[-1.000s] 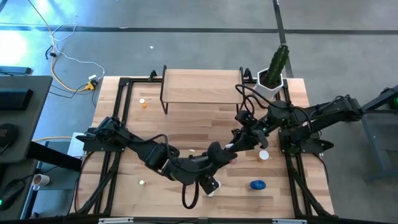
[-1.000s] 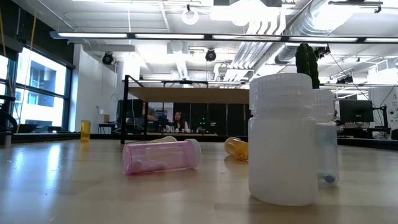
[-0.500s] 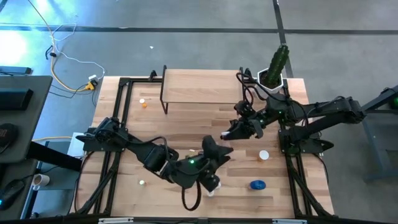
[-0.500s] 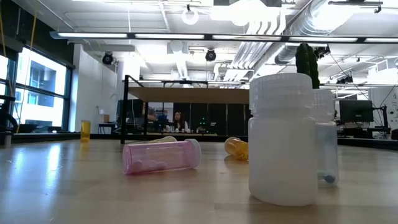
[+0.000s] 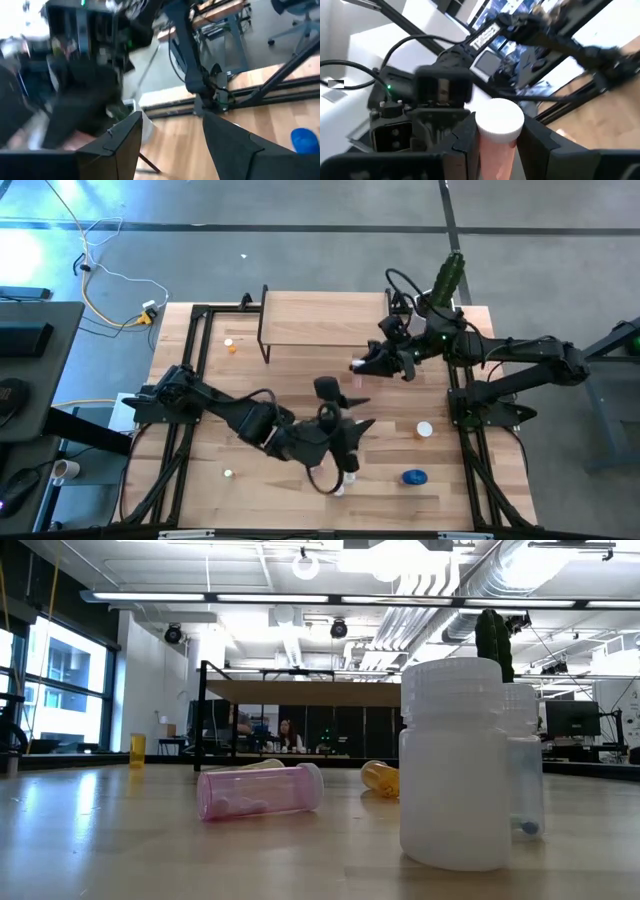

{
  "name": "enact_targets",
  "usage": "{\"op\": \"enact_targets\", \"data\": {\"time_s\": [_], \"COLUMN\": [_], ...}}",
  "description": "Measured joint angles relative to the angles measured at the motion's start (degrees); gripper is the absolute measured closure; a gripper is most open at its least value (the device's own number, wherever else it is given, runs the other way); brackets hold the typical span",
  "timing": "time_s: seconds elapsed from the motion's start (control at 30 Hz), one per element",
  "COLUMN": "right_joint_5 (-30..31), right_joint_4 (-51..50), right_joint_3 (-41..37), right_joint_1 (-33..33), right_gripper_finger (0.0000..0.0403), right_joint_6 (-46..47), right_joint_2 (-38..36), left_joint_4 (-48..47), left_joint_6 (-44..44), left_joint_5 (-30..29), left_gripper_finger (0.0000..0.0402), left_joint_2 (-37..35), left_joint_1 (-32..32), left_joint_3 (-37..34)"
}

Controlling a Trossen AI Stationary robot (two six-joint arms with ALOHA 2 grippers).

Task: Pick and place medicine bottles onto shelf by color
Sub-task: Put the left pink medicine bottle on the shelf

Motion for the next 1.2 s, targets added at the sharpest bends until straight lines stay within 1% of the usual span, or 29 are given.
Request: {"op": "enact_targets", "data": {"time_s": [0.13, 0.23, 0.3, 0.43, 0.57, 0.67, 0.77, 0.93, 1.0, 1.1, 1.2], "right_joint_5": [-2.26, -2.31, -2.56, -5.13, -5.24, -4.94, -3.28, 3.18, 5.93, 9.36, 13.63], "right_joint_4": [0.00, -0.35, -0.63, -2.11, -3.57, -3.89, -3.89, -5.03, -5.68, -5.60, -5.77], "right_joint_3": [0.00, 0.00, 0.00, 0.00, 0.00, 0.00, 0.00, -0.02, -0.02, -0.02, -0.02], "right_joint_1": [-4.00, -6.92, -8.86, -12.83, -15.86, -17.53, -18.91, -20.75, -21.30, -22.06, -22.64], "right_gripper_finger": [0.0304, 0.0304, 0.0304, 0.0304, 0.0304, 0.0304, 0.0304, 0.0304, 0.0304, 0.0304, 0.0304], "right_joint_6": [-4.98, -9.37, -12.09, -16.46, -21.32, -25.33, -29.43, -36.71, -39.50, -43.10, -45.53], "right_joint_2": [0.00, 0.00, 0.00, 0.00, 0.00, 0.20, 0.45, 0.66, 0.97, 1.89, 3.43], "left_joint_4": [-4.12, -6.91, -8.65, -12.50, -15.71, -21.16, -28.38, -43.06, -46.92, -51.11, -51.45], "left_joint_6": [-10.29, -15.89, -18.74, -23.64, -26.01, -29.70, -35.57, -44.86, -47.17, -47.51, -44.46], "left_joint_5": [-0.04, 0.20, 0.25, -0.04, -0.69, -0.86, -0.87, -2.46, -2.14, -1.96, 0.14], "left_gripper_finger": [0.0204, 0.0204, 0.0204, 0.0204, 0.0204, 0.0204, 0.0204, 0.0204, 0.0204, 0.0204, 0.0204], "left_joint_2": [-0.44, -1.19, -1.75, -3.92, -6.70, -8.17, -9.90, -11.21, -11.39, -11.39, -11.46], "left_joint_1": [1.52, 2.33, 2.83, 3.57, 4.41, 5.34, 6.43, 9.33, 10.95, 13.82, 17.29], "left_joint_3": [-0.01, -0.01, 0.01, -0.01, 0.06, 0.05, 0.05, -0.01, -0.01, -0.01, -0.60]}}
